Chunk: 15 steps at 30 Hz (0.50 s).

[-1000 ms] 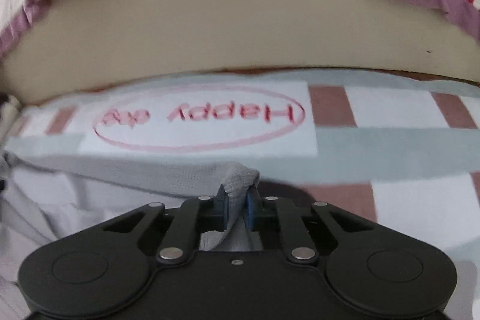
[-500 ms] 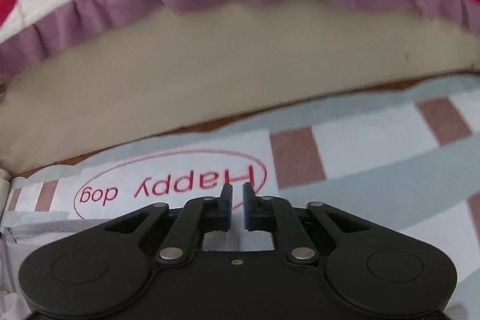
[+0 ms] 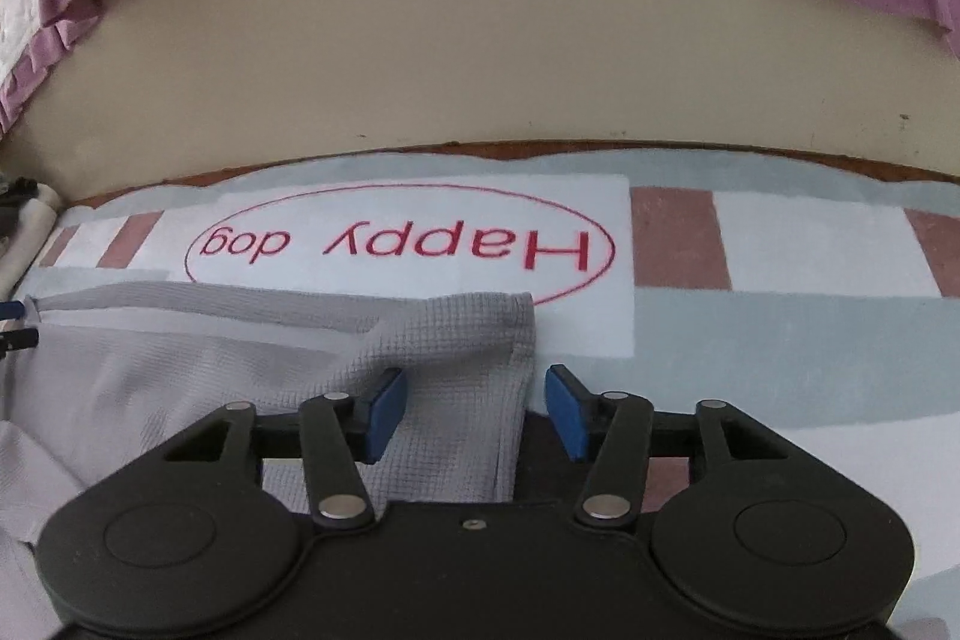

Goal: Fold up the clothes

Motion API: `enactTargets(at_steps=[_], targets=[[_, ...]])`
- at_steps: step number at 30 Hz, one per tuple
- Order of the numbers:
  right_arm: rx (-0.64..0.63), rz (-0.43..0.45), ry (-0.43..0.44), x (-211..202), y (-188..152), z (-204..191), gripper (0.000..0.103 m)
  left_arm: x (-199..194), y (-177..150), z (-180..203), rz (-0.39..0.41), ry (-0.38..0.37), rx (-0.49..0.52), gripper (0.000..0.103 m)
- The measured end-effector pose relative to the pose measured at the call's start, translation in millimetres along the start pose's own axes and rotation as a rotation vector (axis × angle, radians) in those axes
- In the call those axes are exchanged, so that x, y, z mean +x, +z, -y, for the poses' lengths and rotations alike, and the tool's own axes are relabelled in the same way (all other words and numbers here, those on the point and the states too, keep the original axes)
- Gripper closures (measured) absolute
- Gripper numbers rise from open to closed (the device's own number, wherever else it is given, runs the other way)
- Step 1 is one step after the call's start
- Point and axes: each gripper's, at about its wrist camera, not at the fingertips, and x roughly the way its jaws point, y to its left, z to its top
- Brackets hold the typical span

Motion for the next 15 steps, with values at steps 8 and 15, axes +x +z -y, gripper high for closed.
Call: enactTargets(at_steps=[8, 15], targets=[[-0.115, 0.163, 0.005, -9.9, 2.9, -12.0, 0.099, -43.2, -2.1, 19.0, 0.212, 0.125, -0.004, 0.099], [0.004, 0.174, -0.015, -11.5, 7.2, 4.9, 0.099, -21.6, -10.7, -4.8, 0.142, 0.161, -0.201, 0.099]])
